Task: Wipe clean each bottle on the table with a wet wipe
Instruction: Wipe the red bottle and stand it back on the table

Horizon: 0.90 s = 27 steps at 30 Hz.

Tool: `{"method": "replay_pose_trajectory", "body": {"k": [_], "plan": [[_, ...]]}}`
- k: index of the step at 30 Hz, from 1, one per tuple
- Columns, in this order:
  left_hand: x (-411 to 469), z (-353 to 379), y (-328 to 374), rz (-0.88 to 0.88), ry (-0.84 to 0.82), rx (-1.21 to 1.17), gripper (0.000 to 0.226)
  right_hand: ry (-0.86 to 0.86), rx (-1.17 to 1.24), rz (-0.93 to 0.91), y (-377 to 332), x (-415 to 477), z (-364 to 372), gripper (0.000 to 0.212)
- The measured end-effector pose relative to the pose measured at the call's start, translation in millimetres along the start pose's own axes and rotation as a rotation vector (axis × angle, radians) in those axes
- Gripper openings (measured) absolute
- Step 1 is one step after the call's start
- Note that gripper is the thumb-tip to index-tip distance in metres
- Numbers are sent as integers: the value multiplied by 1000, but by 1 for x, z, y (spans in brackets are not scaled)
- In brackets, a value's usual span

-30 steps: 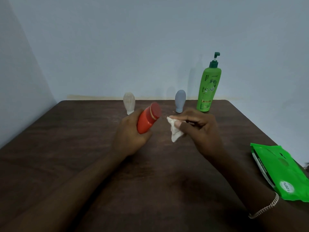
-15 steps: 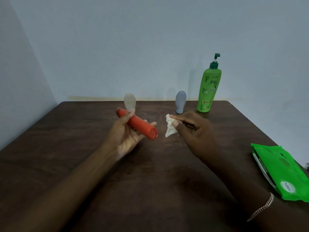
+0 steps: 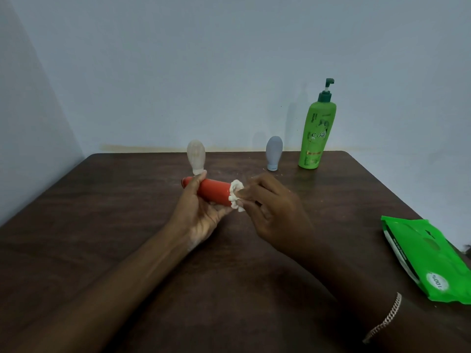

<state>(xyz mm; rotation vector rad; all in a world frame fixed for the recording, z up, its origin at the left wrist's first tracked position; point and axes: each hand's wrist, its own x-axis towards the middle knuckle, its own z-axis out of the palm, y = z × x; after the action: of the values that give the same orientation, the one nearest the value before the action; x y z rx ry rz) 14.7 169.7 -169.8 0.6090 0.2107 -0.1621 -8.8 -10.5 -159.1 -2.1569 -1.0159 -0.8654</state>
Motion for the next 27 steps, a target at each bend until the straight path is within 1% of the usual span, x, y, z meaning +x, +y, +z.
{"method": "replay_pose_trajectory", "body": {"k": [3,4,7,8,9,12,14,16,18,20,21,24,25,27], "plan": [[-2,2,2,16,-6,10,59,-81,-16,7,6,-1,-4,9],[-2,2,3,21,-4,10,59,-59,2,34,9,-1,-5,9],[-4,3,2,18,13,17,56,110,84,126,13,1,-10,10],[-3,3,0,9,12,12,56,139,105,129,12,2,-11,11],[-3,3,-2,-1,8,6,57,132,110,108,10,3,-11,15],[-3,3,-7,-13,5,9,61,3,14,37,2,3,-4,29],[-5,4,-6,-14,-8,0,59,0,-55,51,4,2,0,31],[-7,6,-2,1,-25,-11,57,28,-69,94,4,-1,0,19],[-8,6,1,16,-22,-32,59,1,-18,140,2,-3,-1,3],[-8,6,2,17,-27,-29,59,-28,39,183,-1,-5,-2,4],[-9,5,2,15,-22,-23,59,-2,64,193,-3,-4,-3,4],[-7,2,3,30,28,-21,59,158,106,171,-5,0,-10,2],[-6,2,2,35,39,-22,59,184,97,149,-6,1,-11,6],[-6,2,-2,30,44,-19,60,150,58,86,-7,2,-8,16]]}}
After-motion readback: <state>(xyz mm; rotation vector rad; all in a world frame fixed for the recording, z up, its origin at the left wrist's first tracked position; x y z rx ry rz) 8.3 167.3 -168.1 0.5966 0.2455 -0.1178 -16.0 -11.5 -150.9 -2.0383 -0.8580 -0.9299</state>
